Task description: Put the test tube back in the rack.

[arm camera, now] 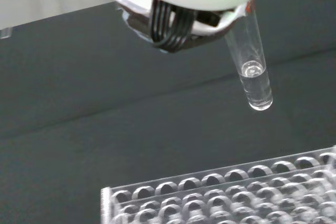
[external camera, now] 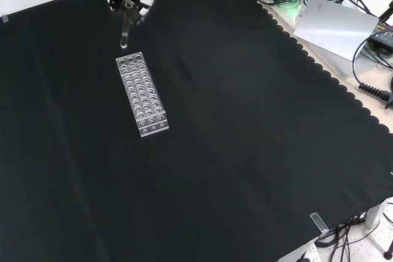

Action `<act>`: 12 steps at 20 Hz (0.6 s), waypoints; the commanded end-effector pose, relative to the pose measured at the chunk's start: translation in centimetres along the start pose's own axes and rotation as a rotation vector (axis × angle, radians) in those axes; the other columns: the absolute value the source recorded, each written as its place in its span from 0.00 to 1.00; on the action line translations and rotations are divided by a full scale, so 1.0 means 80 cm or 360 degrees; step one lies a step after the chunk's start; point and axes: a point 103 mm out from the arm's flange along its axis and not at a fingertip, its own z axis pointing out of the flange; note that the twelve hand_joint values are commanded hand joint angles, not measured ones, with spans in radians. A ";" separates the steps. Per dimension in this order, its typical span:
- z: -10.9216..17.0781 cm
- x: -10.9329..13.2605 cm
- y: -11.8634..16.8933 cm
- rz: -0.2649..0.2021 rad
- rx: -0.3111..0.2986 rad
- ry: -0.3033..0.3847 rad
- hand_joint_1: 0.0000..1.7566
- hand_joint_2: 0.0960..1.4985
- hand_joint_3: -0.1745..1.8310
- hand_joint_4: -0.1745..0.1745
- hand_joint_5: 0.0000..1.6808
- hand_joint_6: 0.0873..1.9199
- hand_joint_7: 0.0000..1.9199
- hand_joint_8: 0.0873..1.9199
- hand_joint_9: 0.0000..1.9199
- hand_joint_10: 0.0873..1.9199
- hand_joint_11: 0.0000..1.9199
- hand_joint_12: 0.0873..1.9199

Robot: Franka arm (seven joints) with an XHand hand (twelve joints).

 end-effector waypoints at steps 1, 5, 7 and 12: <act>0.018 0.039 -0.001 -0.0073 0.0033 0.0052 0.75 0.47 0.31 0.00 0.81 0.01 0.71 0.34 0.83 0.26 0.66 0.43; 0.033 0.045 0.004 -0.0091 0.0065 0.0086 0.75 0.47 0.31 0.00 0.81 0.01 0.71 0.34 0.83 0.26 0.66 0.43; 0.041 0.044 0.007 -0.0091 0.0084 0.0113 0.75 0.47 0.31 0.00 0.81 0.01 0.71 0.34 0.83 0.26 0.66 0.43; 0.061 0.047 0.013 -0.0076 0.0131 0.0171 0.75 0.47 0.31 0.00 0.81 0.01 0.71 0.34 0.83 0.26 0.66 0.43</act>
